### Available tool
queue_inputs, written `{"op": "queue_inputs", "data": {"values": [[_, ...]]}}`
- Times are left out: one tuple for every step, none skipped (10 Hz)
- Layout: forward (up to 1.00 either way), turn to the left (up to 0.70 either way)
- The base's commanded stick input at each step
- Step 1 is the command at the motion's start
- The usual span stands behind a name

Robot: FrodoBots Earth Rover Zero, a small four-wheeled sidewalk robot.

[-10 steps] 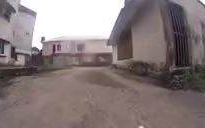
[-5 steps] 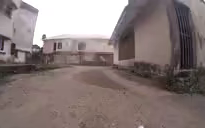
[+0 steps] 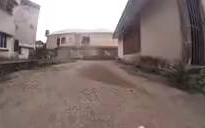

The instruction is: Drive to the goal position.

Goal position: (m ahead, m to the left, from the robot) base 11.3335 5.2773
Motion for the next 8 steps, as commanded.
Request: {"op": "queue_inputs", "data": {"values": [[0.3,0.0],[0.3,0.0],[0.3,0.0],[0.3,0.0],[0.3,0.0],[0.3,0.0],[0.3,0.0],[0.3,0.0]]}}
